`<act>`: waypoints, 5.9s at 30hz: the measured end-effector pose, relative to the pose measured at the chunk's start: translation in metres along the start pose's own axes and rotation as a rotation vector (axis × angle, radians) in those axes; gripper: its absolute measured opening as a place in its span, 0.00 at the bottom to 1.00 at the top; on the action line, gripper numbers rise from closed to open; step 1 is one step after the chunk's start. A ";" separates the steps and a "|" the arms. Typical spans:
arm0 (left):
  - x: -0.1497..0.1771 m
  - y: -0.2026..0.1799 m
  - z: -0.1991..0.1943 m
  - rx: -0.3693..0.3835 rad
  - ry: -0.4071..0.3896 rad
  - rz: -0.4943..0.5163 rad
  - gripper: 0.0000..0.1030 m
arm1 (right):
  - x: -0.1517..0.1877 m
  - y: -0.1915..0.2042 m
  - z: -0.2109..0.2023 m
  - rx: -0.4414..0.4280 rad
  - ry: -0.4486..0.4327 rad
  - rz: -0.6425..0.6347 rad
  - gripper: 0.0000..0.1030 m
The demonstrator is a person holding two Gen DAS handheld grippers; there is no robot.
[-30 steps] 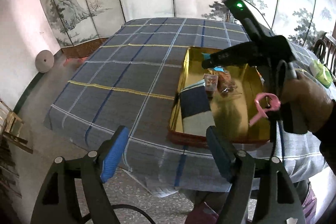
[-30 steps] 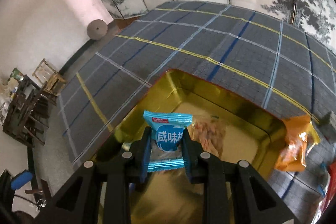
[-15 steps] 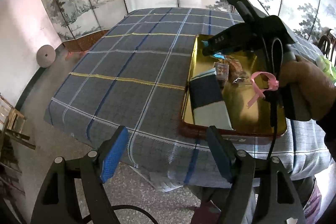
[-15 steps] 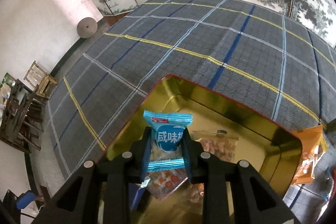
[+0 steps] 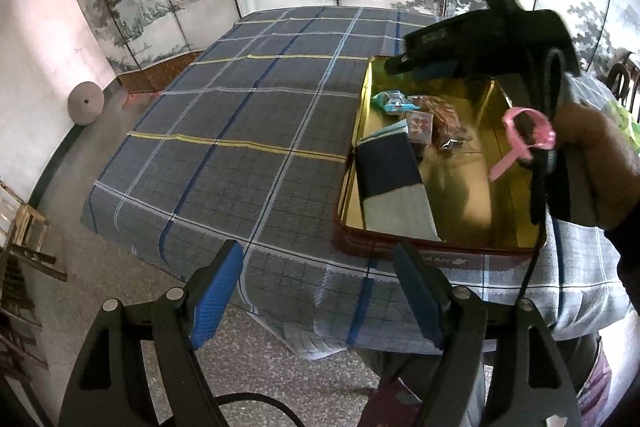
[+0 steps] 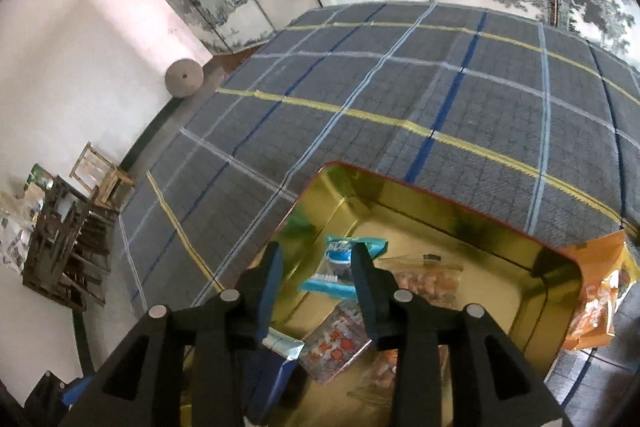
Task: Organize snacks
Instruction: 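Drop the blue candy into the gold tray with the right gripper, then grasp the orange snack bag with the right gripper and lift it, then grasp the yellow-wrapped candy with the left gripper while the right gripper holds the orange bag, then carry the yellow candy over the gold tray with the left gripper and release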
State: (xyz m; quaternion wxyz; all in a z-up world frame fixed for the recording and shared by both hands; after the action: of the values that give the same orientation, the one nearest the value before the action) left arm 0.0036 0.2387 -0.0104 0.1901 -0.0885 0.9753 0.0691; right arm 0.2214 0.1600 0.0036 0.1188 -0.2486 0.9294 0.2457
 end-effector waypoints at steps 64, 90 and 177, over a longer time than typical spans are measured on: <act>-0.008 -0.031 0.026 -0.031 0.064 0.061 0.78 | -0.016 -0.178 -0.016 0.172 0.207 0.029 0.61; -0.006 -0.168 -0.043 0.084 -0.059 0.358 0.70 | 0.267 -0.278 -0.228 0.607 -0.178 0.284 0.38; -0.053 -0.198 -0.078 -0.019 -0.184 0.303 0.20 | 0.288 -0.365 -0.227 0.627 -0.216 0.450 0.39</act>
State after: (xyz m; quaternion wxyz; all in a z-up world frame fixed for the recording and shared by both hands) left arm 0.0632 0.0400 0.0614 0.2650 0.0643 0.9553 0.1140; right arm 0.1448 -0.3490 -0.0466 0.2290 0.0365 0.9727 -0.0051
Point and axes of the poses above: each gripper's, at about its wrist camera, not at the fingertips, and z roughly the way its jaws point, y to its left, x to its underside, the point moved 5 cm from there along z, roughly the way its jaws point, and after that the axes turned 12 degrees about y, right-handed, at the moved point
